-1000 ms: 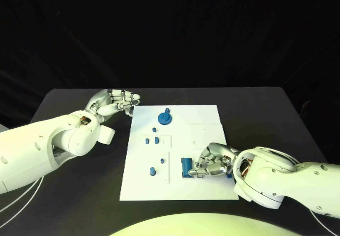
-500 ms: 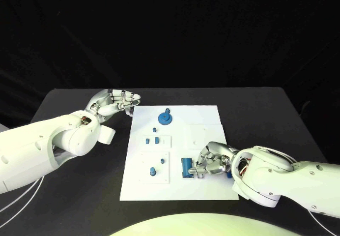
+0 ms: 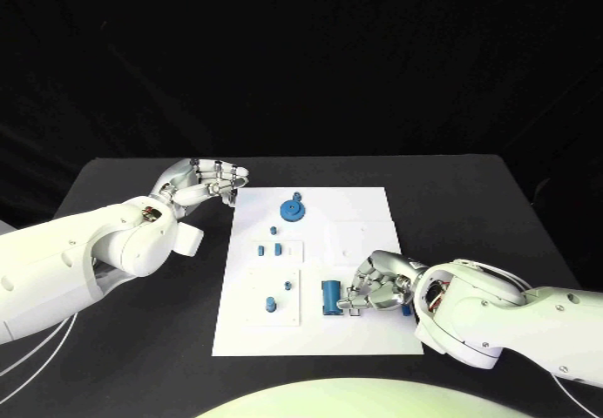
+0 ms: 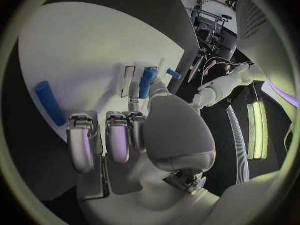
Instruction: Assemble the parts on the task board
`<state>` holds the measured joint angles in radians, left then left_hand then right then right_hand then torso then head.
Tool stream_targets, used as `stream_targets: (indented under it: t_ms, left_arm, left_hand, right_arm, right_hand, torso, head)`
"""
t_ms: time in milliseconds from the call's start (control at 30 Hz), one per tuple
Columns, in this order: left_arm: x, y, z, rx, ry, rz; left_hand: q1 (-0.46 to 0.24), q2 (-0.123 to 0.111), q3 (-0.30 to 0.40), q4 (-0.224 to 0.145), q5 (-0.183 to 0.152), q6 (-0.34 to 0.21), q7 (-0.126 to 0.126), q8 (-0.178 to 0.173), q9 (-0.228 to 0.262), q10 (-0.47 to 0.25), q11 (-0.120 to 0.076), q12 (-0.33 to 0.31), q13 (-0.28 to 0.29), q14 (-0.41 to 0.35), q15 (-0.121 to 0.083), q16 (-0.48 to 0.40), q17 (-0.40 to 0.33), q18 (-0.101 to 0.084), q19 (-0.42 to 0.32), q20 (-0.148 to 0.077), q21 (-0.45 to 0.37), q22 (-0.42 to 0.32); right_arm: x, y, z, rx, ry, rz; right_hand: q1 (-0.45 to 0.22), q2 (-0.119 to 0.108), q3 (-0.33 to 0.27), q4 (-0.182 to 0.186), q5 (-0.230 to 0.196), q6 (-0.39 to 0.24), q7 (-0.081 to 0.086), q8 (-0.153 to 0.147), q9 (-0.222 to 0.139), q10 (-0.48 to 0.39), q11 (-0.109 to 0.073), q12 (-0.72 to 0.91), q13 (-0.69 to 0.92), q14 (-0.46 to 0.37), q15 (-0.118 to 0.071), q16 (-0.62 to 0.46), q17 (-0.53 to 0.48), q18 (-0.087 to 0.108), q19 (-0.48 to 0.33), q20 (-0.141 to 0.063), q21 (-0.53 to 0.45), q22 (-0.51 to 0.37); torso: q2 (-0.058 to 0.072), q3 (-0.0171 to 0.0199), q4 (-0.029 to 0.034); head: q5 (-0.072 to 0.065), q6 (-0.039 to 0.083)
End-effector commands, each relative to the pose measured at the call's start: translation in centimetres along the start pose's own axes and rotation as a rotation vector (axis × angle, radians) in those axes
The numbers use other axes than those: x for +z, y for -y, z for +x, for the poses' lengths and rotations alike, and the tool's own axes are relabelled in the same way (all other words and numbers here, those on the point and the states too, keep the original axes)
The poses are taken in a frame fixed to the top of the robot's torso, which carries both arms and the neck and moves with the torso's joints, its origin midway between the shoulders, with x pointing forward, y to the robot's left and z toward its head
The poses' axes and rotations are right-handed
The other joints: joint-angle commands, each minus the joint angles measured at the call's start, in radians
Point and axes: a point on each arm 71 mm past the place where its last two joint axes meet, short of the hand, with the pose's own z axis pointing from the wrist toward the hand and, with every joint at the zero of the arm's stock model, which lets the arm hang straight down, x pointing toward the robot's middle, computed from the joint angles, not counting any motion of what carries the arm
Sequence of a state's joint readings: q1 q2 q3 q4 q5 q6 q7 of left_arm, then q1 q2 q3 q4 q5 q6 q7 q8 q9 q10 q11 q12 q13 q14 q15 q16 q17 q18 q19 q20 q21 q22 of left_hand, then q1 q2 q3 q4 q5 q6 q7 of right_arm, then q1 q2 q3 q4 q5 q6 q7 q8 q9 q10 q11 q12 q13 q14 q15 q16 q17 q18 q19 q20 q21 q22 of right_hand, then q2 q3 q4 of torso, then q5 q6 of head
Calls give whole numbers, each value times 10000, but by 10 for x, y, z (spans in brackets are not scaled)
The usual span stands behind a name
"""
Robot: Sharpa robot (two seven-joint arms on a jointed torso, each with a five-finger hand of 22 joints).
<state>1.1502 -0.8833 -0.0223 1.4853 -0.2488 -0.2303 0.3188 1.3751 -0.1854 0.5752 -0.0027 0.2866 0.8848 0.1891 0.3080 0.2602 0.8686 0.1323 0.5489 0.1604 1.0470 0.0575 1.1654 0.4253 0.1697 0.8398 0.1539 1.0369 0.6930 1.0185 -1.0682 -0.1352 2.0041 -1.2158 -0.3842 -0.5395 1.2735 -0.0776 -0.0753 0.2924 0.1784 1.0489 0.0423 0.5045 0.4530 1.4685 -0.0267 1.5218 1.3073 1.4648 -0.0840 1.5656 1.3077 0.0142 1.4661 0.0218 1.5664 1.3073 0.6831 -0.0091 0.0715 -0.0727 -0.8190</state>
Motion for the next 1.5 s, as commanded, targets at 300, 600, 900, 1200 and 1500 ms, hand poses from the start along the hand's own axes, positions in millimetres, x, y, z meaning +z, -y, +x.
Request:
stream_targets:
  t_ms: [300, 600, 900, 1200, 1500]
  left_arm:
    - [1, 0, 3, -135, -93, 87]
    - [2, -3, 6, -185, -116, 63]
    - [3, -5, 7, -216, -148, 30]
    - [2, -5, 8, -227, -161, 20]
    - [2, -6, 8, -231, -162, 12]
  left_hand:
    - [-7, 116, 13, 14, 26, 4, 68, 54, -12, -93, 15, 75, -12, -58, -9, -19, -14, 153, -37, -3, -61, -17]
    - [-7, 116, 13, 14, 26, 4, 68, 54, -12, -93, 15, 75, -12, -58, -9, -19, -14, 153, -37, -3, -61, -17]
    - [-7, 116, 13, 14, 26, 4, 68, 54, -12, -93, 15, 75, -12, -58, -9, -19, -14, 153, -37, -3, -61, -17]
    - [-7, 116, 13, 14, 26, 4, 68, 54, -12, -93, 15, 75, -12, -58, -9, -19, -14, 153, -37, -3, -61, -17]
    - [-7, 116, 13, 14, 26, 4, 68, 54, -12, -93, 15, 75, -12, -58, -9, -19, -14, 153, -37, -3, -61, -17]
  right_arm:
    - [-12, 24, -46, 596, 1662, -426]
    - [-28, 59, -64, -1004, 1437, 606]
    - [-42, 76, -59, -1846, 880, 1457]
    - [-42, 80, -46, -2146, 801, 1734]
    - [-37, 76, -34, -2135, 726, 1635]
  right_hand:
    - [570, -175, -131, -44, 142, -604, 313, -604, -251, 781, 235, -75, 2346, 1060, 150, 52, 2631, -142, 1047, 106, 44, 2635]
    - [866, -256, -146, -36, 53, -448, 311, -639, -257, 744, 245, -158, 2308, 1060, 174, 52, 2631, -142, 1047, 152, 44, 2635]
    - [684, -272, -269, 9, -256, -275, 280, -653, -260, 718, 222, -226, 2277, 1060, 158, 52, 2631, -142, 1047, 157, 44, 2635]
    - [589, -266, -302, 15, -292, -233, 269, -657, -261, 720, 214, -224, 2278, 1060, 152, 52, 2631, -142, 1047, 153, 44, 2635]
    - [555, -264, -313, 14, -301, -207, 260, -652, -258, 724, 208, -217, 2282, 1060, 147, 52, 2631, -142, 1047, 152, 44, 2635]
  torso:
    - [-47, -15, -3]
    - [-60, -7, -49]
    - [-74, -9, -71]
    - [-58, -1, -50]
    - [-54, -5, -49]
  head:
    - [-163, 139]
    - [-338, 227]
    - [-446, 214]
    - [-501, 182]
    - [-453, 146]
